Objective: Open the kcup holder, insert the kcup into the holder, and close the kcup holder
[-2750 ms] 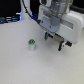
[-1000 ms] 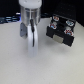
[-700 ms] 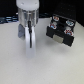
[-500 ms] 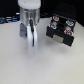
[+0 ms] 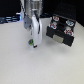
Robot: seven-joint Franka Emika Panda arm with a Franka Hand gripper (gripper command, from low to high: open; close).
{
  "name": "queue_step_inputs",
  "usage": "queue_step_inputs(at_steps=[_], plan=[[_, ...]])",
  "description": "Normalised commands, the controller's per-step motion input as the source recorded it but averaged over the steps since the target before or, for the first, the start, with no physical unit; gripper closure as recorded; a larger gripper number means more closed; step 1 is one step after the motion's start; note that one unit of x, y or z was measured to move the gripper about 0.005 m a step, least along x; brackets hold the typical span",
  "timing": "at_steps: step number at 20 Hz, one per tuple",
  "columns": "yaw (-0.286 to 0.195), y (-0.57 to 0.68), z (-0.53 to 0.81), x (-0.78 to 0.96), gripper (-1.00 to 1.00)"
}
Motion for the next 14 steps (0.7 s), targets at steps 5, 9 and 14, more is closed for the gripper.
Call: queue_step_inputs(at_steps=[5,9,14], plan=[[-0.092,-0.10,-0.13,-0.20,-1.00],[-0.150,-0.33,-0.16,-0.04,-1.00],[-0.075,-0.22,-0.12,0.02,-1.00]])
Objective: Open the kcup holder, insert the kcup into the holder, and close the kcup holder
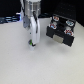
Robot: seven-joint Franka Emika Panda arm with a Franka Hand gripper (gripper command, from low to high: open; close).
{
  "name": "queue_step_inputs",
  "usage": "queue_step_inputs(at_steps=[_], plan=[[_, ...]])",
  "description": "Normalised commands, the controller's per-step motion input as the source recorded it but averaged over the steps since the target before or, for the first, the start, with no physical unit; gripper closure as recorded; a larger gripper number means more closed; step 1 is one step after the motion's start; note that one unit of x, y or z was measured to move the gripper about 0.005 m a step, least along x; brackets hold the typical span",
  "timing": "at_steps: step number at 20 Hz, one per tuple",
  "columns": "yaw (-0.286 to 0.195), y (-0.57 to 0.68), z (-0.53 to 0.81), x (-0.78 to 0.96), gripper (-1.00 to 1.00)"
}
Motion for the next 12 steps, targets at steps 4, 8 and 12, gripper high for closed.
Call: queue_step_inputs(at_steps=[4,8,12], plan=[[-0.135,-0.17,-0.24,0.12,-1.00],[-0.115,-0.14,-0.30,0.10,-1.00],[-0.102,-0.09,-0.30,0.04,-1.00]])
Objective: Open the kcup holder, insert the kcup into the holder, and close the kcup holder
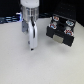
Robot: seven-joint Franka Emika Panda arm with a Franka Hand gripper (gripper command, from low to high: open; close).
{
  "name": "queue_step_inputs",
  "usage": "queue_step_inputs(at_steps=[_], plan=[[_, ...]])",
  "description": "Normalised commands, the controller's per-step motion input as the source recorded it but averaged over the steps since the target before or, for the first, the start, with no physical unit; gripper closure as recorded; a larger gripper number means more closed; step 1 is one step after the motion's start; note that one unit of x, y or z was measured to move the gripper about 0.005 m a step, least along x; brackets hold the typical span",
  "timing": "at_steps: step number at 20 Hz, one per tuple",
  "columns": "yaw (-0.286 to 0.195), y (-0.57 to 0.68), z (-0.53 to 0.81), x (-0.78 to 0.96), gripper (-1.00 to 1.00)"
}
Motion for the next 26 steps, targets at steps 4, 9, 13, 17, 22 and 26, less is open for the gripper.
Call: queue_step_inputs(at_steps=[4,9,13,17,22,26], plan=[[-0.080,0.00,-0.13,-0.02,-1.00],[-0.051,0.00,-0.01,-0.01,1.00],[-0.030,0.01,0.01,0.02,1.00],[-0.021,0.00,0.01,0.02,1.00],[-0.031,0.01,0.03,0.04,1.00],[-0.022,0.16,0.41,0.03,1.00]])
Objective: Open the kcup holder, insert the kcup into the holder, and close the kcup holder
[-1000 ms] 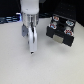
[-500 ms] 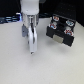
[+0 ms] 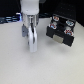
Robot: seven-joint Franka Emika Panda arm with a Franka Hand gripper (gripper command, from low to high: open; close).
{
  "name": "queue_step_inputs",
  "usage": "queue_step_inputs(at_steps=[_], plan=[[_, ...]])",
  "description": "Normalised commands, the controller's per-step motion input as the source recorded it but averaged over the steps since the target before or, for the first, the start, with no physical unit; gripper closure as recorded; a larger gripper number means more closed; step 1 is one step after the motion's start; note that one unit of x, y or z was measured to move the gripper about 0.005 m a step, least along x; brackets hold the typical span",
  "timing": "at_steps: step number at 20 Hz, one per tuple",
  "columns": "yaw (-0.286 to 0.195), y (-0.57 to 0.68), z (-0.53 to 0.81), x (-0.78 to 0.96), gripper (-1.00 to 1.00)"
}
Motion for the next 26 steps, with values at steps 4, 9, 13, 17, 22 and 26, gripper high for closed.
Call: queue_step_inputs(at_steps=[4,9,13,17,22,26], plan=[[-0.020,0.31,0.75,0.05,1.00],[-0.001,0.41,0.86,0.07,1.00],[0.011,0.46,0.79,0.06,1.00],[0.018,0.56,0.71,0.08,1.00],[0.008,0.65,0.48,0.08,1.00],[0.001,0.64,0.38,0.14,1.00]])
